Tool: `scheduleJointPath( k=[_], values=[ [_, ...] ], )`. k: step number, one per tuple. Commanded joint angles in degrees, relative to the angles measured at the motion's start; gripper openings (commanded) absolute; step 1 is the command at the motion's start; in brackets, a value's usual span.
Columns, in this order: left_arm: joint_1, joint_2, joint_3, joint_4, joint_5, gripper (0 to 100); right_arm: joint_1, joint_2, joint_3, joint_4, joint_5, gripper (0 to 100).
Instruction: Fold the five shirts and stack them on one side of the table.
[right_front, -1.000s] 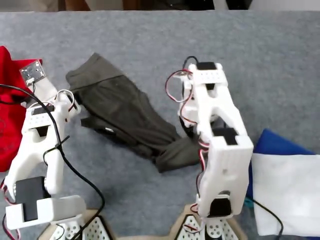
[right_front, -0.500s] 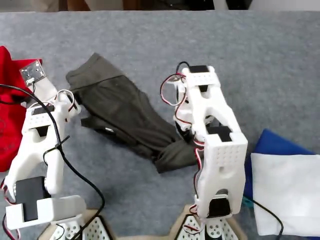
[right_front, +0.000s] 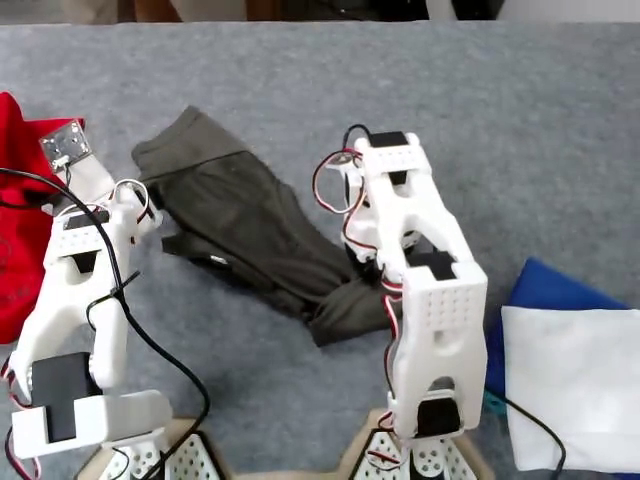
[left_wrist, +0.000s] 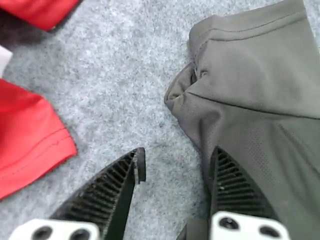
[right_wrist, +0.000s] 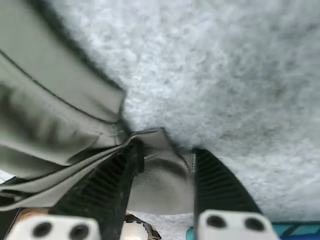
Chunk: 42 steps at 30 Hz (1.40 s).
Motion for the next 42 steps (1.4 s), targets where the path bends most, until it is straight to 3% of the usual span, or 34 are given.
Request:
scheduleJointPath(
  k=[1, 13, 30, 36, 42],
  values=[
    [-0.2, -0.3, -0.4, -1.0, -0.4, 22, -1.4, 2.5, -1.0, -0.3, 0.2, 5.8],
    [-0.2, -0.3, -0.4, -1.0, -0.4, 22, 2.8, -0.3, -2.9, 0.3, 0.0, 3.7],
    [-0.2, -0.3, -0.3, -1.0, -0.4, 22, 3.7, -29.3, -4.4, 3.8, 0.1, 0.5],
    [-0.2, -0.4, 0.1, -0.6, -0.4, 22, 10.1, -41.5, -16.7, 1.8, -2.5, 0.5],
    [-0.2, -0.8, 0.1, 2.7, -0.4, 22, 14.4, -43.6, -34.2, 2.0, -2.1, 0.5]
  ],
)
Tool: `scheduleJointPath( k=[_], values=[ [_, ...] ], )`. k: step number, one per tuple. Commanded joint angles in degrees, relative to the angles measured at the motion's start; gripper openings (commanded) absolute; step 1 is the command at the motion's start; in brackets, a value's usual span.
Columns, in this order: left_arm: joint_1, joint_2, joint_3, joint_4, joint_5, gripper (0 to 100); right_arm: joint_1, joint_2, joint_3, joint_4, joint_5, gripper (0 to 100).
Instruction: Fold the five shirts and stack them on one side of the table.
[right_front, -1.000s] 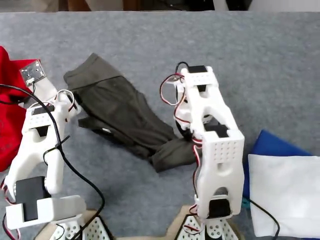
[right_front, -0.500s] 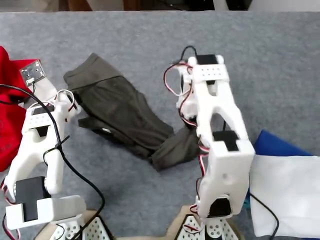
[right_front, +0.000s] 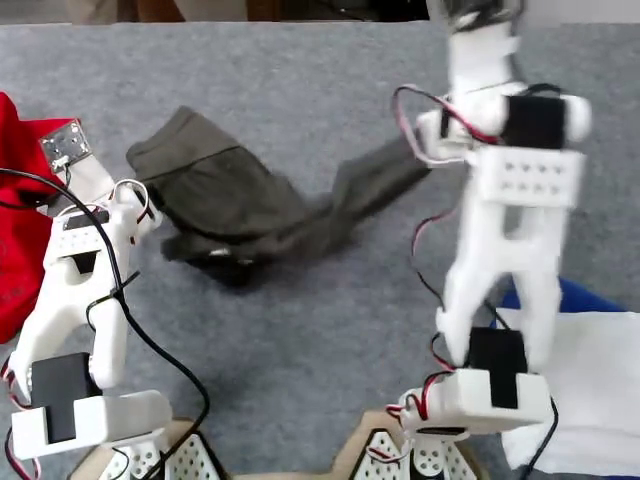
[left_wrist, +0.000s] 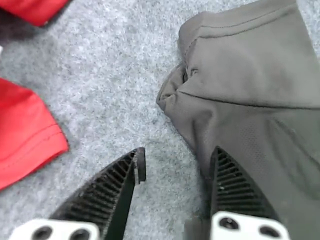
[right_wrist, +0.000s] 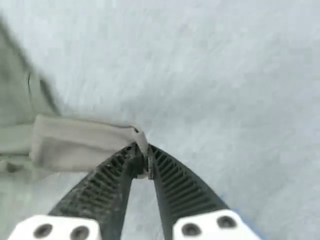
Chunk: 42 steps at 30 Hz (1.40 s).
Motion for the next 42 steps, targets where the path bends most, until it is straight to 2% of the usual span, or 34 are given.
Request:
scheduleJointPath(
  k=[1, 8, 11, 14, 18, 21, 25, 28, 30, 36, 42],
  values=[
    [-0.2, -0.9, 0.1, 3.7, -1.1, 22, 1.5, -3.4, -11.2, -0.3, -0.2, 0.5],
    [-0.5, -1.0, -3.6, 16.9, -9.3, 22, 1.8, -3.5, -28.4, -2.5, 5.0, 0.5],
    [-0.1, -1.0, -5.1, 23.4, -12.6, 22, 1.8, -3.4, -31.3, -2.6, 6.4, 0.5],
    [2.1, -3.0, -5.3, 27.5, -12.7, 22, 3.4, -3.4, -32.0, -5.0, 6.8, 0.5],
    [9.8, -10.7, -5.1, 31.9, -12.3, 22, 5.8, -3.4, -31.9, -12.0, 6.8, 0.5],
    [18.4, -18.3, -5.2, 33.7, -9.1, 22, 6.5, -3.4, -31.5, -12.0, 6.8, 0.5],
    [30.4, -24.9, -4.7, 29.5, 0.7, 22, 6.9, -3.4, -28.0, -10.0, 6.8, 0.5],
    [38.9, -24.5, -2.2, 21.3, 6.9, 22, 8.0, -3.4, -24.1, -10.3, 6.7, 0.5],
    [42.1, -22.4, -0.1, 14.8, 10.4, 22, 8.1, -3.4, -22.1, -10.3, 6.7, 0.5],
    [42.7, -8.7, -2.9, 5.8, 17.2, 22, 10.0, -3.4, -17.5, -10.6, 6.9, 0.5],
    [43.6, 6.8, -14.2, 10.0, 17.5, 22, 11.8, -3.4, -12.5, -12.2, 6.9, 0.5]
  ],
)
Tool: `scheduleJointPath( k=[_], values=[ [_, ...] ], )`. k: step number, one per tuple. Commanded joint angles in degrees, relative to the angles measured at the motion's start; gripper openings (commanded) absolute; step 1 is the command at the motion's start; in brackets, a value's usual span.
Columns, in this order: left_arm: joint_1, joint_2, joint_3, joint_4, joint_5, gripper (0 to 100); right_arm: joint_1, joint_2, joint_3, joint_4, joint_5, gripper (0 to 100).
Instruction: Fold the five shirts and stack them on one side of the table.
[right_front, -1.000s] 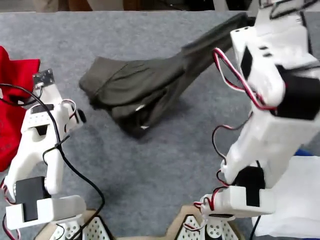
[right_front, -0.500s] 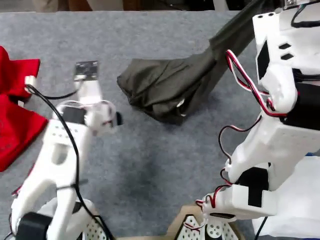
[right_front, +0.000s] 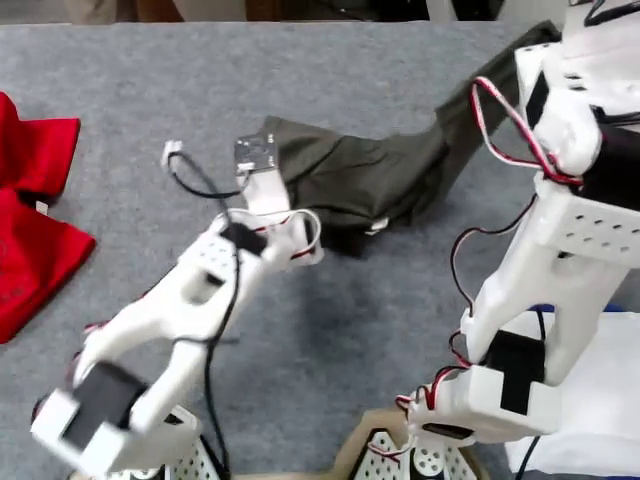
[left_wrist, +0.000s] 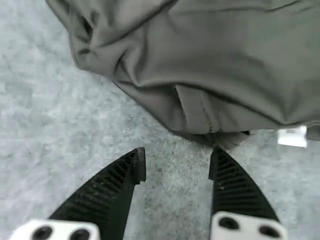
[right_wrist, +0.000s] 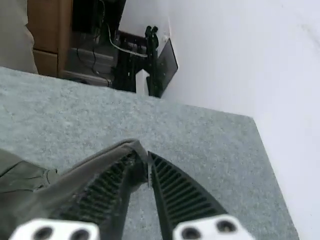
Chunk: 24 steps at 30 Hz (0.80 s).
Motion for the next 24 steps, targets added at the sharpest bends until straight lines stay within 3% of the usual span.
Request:
scheduleJointPath(
  k=[1, 6, 24],
  values=[
    [0.4, 5.9, -9.3, 2.5, 1.8, 22, 1.4, -3.1, 2.5, -2.5, 0.4, 0.5],
    [-3.0, 9.5, -15.4, 3.3, 8.1, 22, 2.4, -3.1, 6.0, -5.0, 0.5, 0.5],
    [-0.8, 9.9, -20.4, 2.0, 11.2, 22, 2.4, -3.3, 12.2, -7.8, 0.3, 0.5]
  ],
)
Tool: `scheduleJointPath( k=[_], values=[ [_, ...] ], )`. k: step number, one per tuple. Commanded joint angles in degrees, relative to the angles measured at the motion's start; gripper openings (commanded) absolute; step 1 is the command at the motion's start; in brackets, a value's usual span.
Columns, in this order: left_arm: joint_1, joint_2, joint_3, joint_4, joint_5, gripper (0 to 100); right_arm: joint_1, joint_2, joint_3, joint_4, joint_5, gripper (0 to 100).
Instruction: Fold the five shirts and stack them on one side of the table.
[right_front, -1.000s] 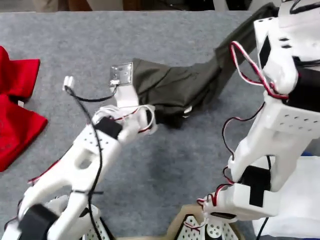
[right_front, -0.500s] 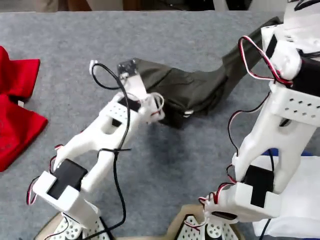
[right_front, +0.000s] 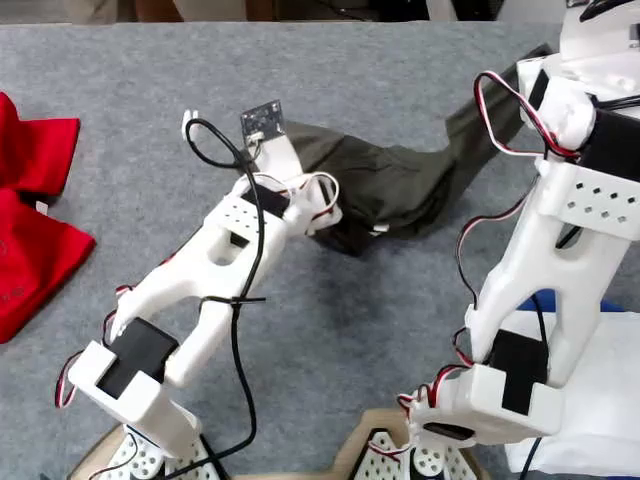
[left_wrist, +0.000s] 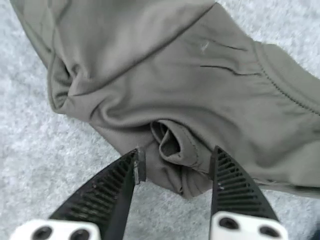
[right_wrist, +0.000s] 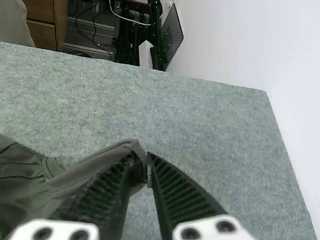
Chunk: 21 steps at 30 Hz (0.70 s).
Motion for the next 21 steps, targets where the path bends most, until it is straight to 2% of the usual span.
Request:
scheduleJointPath(
  k=[1, 9, 17, 21],
  values=[
    [0.3, -0.3, -3.5, -0.9, 3.0, 22, 0.7, -3.2, 0.0, -1.3, 0.3, 0.5],
    [0.0, 4.3, -4.0, -3.2, 3.4, 22, 0.7, -3.2, 0.1, -1.3, 0.3, 0.5],
    [0.4, 11.6, -13.1, 5.9, 3.4, 22, 0.7, -3.2, 0.1, -1.3, 0.3, 0.5],
    [0.4, 11.9, -15.6, 7.2, 3.4, 22, 0.7, -3.2, 0.1, -1.3, 0.3, 0.5]
  ],
)
